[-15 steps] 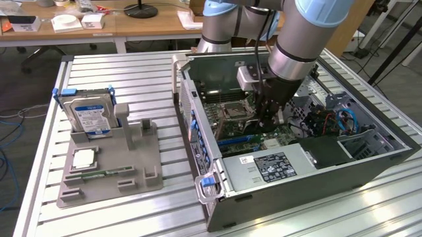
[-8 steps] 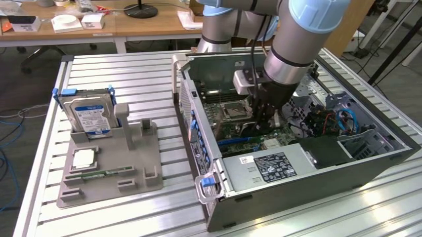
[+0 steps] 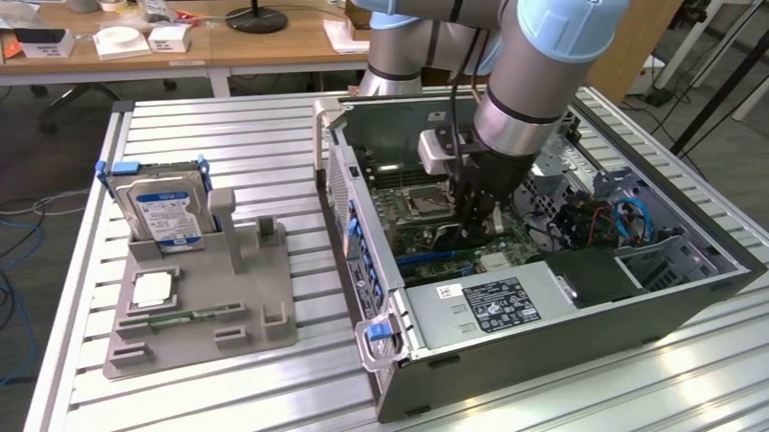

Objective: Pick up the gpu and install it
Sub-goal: 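Insert the gpu into the slot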

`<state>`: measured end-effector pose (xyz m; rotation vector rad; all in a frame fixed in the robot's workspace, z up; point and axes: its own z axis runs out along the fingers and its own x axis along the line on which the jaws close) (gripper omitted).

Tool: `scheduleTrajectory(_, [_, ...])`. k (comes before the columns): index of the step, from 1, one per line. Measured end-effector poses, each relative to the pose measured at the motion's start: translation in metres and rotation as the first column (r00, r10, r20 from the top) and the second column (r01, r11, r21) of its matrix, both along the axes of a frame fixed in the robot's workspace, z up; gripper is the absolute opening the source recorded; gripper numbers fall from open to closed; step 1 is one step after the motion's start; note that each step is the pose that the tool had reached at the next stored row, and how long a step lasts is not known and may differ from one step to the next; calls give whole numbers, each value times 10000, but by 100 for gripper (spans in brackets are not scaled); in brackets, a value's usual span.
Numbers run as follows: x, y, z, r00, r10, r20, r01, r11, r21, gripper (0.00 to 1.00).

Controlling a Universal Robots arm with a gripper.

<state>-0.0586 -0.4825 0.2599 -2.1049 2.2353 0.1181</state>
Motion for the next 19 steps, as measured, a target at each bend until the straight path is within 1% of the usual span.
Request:
scheduleTrajectory(6, [-42,10,-2,10000,0,-2,0,10000,-1,26])
scheduleTrajectory(10, [-74,10,-6,10000,0,-40,0,10000,-7,26])
scheduleTrajectory(15, [-125,11,-11,10000,0,-43,0,10000,-10,26])
scheduleTrajectory(19, [-136,9,-13,10000,2,-43,-2,10000,-11,26])
